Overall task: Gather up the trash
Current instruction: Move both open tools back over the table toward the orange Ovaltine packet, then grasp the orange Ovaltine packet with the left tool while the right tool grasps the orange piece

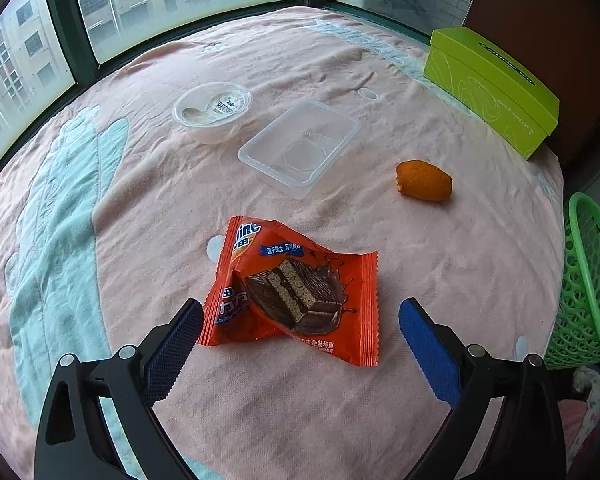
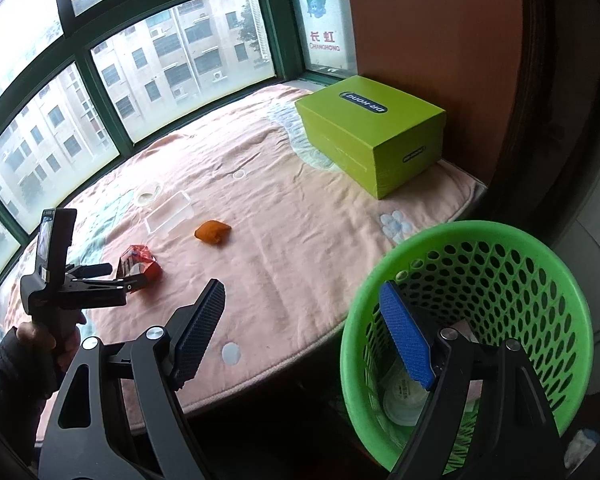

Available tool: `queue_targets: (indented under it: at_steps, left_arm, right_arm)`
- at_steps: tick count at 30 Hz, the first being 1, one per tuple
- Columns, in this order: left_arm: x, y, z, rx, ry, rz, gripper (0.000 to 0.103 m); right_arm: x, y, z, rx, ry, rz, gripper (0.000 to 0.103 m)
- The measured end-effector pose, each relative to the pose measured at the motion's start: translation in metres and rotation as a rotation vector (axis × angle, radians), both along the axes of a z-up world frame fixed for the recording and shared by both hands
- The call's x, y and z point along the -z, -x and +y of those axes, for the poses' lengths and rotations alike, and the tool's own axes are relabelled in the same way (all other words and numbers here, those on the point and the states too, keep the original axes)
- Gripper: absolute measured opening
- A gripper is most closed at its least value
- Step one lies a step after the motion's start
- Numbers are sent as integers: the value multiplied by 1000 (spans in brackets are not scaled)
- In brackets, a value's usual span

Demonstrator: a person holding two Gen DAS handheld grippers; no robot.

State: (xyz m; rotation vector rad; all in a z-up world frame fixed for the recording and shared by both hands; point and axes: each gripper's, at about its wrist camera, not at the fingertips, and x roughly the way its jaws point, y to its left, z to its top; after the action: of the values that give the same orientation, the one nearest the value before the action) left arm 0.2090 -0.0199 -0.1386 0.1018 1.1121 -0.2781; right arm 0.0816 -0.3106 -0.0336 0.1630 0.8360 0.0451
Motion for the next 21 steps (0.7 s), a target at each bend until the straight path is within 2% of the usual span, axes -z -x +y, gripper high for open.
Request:
queue_targets:
  at_steps: [6, 9, 21]
  left_arm:
    - [6, -2, 2, 10, -3, -4, 93]
    - [8, -1, 4, 16, -3, -4, 78]
    - [-9, 11, 18, -8, -10, -60, 59]
  right_arm:
    - [9, -17, 13, -37, -14, 24, 79]
    - [13, -24, 20, -56, -10, 30, 79]
    - [28, -55, 54, -167, -8, 44, 78]
